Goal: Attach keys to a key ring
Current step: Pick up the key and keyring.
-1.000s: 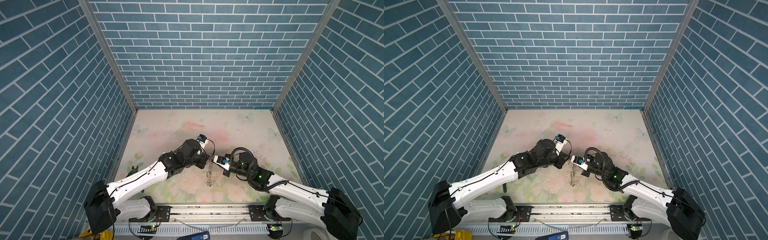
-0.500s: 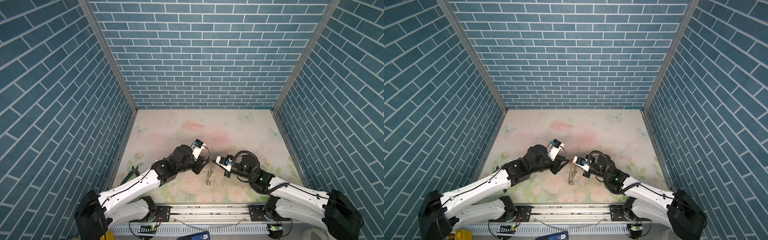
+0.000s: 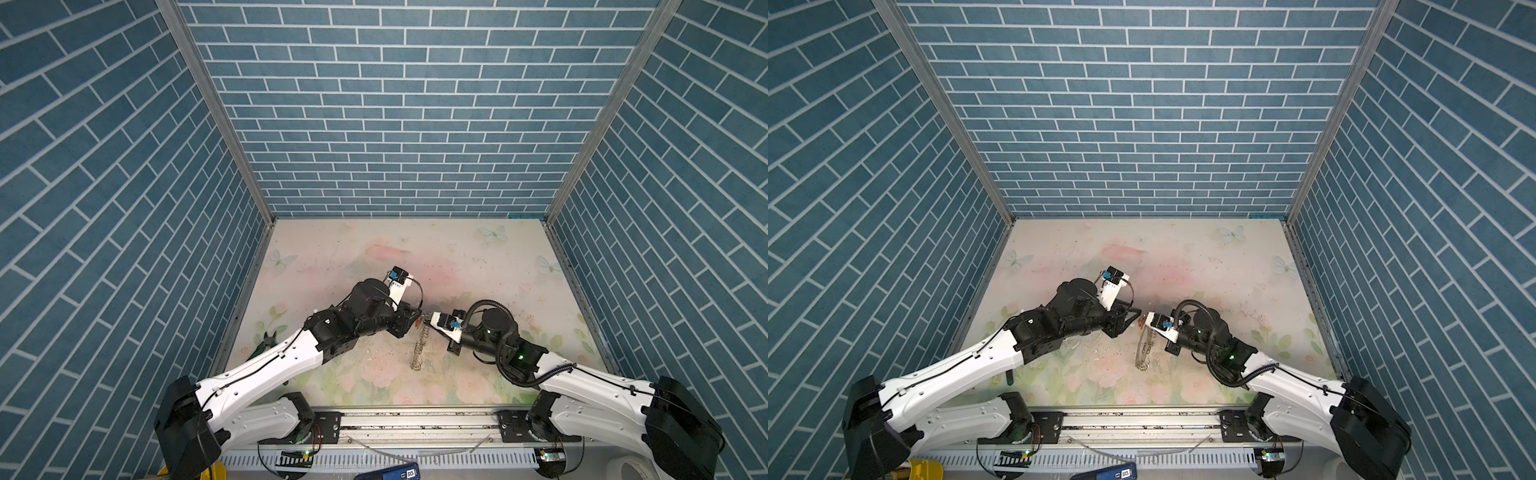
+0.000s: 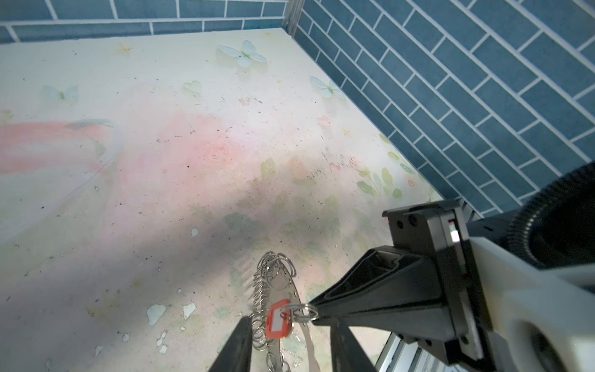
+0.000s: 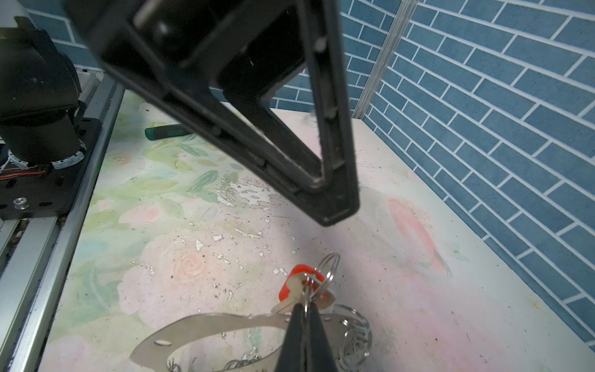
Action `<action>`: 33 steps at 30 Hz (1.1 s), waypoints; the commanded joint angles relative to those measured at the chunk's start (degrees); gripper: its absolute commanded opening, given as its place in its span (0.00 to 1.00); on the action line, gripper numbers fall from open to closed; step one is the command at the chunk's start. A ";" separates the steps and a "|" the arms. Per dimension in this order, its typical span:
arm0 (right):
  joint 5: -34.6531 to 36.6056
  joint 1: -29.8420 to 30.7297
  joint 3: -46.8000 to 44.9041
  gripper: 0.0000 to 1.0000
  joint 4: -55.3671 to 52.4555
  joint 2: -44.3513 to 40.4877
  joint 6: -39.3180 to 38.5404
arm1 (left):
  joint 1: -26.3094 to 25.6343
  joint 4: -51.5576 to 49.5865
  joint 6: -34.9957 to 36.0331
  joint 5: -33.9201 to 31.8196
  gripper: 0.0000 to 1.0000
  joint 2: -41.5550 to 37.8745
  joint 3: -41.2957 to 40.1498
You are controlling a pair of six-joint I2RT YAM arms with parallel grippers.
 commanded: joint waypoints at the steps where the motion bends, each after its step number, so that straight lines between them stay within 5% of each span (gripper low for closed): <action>1: 0.49 0.49 1.71 0.00 0.10 1.14 -1.67 | -0.64 -5.74 -3.65 -4.22 0.45 1.53 2.47; 14: 0.90 1.47 2.72 0.00 0.40 2.66 -1.83 | -2.18 -2.32 -4.83 -2.52 0.50 6.78 3.42; 33: 4.27 1.40 0.37 0.00 3.05 -0.26 0.59 | -2.05 -4.21 -4.09 -6.40 0.31 4.91 0.74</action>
